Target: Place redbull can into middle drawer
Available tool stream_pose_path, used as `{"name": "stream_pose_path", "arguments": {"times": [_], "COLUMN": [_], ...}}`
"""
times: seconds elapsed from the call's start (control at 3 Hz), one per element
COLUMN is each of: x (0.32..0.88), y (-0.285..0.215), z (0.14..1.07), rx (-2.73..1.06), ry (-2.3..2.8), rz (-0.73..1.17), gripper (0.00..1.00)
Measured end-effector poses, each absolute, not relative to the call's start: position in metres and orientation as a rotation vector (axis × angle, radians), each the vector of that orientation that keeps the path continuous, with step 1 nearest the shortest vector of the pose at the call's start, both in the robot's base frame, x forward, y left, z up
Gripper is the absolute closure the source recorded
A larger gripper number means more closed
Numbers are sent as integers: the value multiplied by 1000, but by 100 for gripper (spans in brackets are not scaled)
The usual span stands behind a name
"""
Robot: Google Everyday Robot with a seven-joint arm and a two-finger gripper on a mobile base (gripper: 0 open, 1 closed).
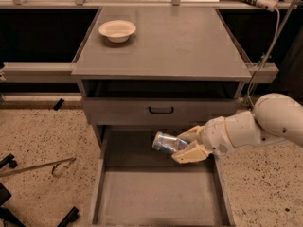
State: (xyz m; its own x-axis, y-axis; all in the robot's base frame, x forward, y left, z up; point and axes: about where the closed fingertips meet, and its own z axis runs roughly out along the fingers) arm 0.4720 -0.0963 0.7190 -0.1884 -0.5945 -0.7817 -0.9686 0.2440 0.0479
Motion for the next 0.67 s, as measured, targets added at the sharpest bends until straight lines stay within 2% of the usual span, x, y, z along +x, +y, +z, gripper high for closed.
{"name": "stream_pose_path", "arguments": {"times": [0.33,0.67], "x": [463,450], "y": [-82,-53], "z": [693,600], "rx": [-1464,-1477], "ry": [1858,1909], "rz": [835,894], "gripper": [100,100]}}
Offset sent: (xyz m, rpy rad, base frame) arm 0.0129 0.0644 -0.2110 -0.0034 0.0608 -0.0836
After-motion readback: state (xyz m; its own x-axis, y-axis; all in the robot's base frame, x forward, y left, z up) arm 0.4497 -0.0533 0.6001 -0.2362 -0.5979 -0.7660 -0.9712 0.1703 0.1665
